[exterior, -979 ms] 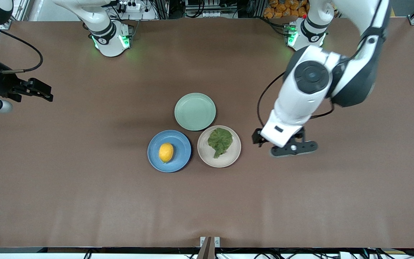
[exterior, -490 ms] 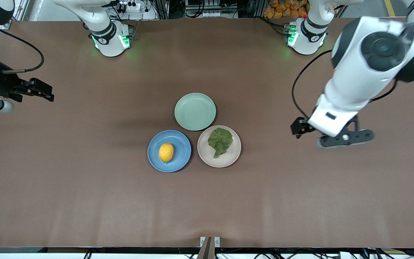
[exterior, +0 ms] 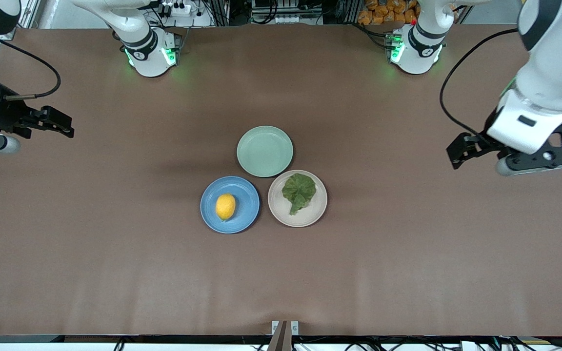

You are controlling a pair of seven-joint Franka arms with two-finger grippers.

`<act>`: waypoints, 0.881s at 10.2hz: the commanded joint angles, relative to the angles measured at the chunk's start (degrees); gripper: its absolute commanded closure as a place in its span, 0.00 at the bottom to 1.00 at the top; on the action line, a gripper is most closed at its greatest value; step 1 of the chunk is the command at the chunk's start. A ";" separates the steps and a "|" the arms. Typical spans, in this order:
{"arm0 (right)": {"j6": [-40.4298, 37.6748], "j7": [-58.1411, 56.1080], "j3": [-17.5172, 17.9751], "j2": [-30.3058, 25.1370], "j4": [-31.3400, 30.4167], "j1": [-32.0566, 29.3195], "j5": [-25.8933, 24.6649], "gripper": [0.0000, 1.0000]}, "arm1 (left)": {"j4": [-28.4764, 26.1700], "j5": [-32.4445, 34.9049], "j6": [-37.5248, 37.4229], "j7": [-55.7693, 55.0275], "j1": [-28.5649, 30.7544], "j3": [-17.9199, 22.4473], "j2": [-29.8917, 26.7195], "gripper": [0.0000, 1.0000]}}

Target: Place lemon and lettuce in plates

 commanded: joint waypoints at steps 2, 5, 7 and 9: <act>0.54 0.01 0.84 -1.12 -1.11 -0.73 -1.02 0.00 | -2.90 -2.58 -0.27 3.45 2.48 -0.39 -3.51 0.00; 0.45 0.01 0.84 -1.12 -1.11 -0.81 -1.02 0.00 | -3.25 -2.66 -0.45 6.95 3.36 -0.39 -3.51 0.00; 0.45 0.01 0.84 -1.12 -1.11 -0.72 -1.02 0.00 | -4.31 -5.72 -0.54 7.22 4.15 0.14 -5.17 0.00; 0.45 0.01 0.84 -1.12 -1.11 -0.72 -1.02 0.00 | -7.02 -5.74 -1.77 9.24 3.89 1.45 -7.54 0.00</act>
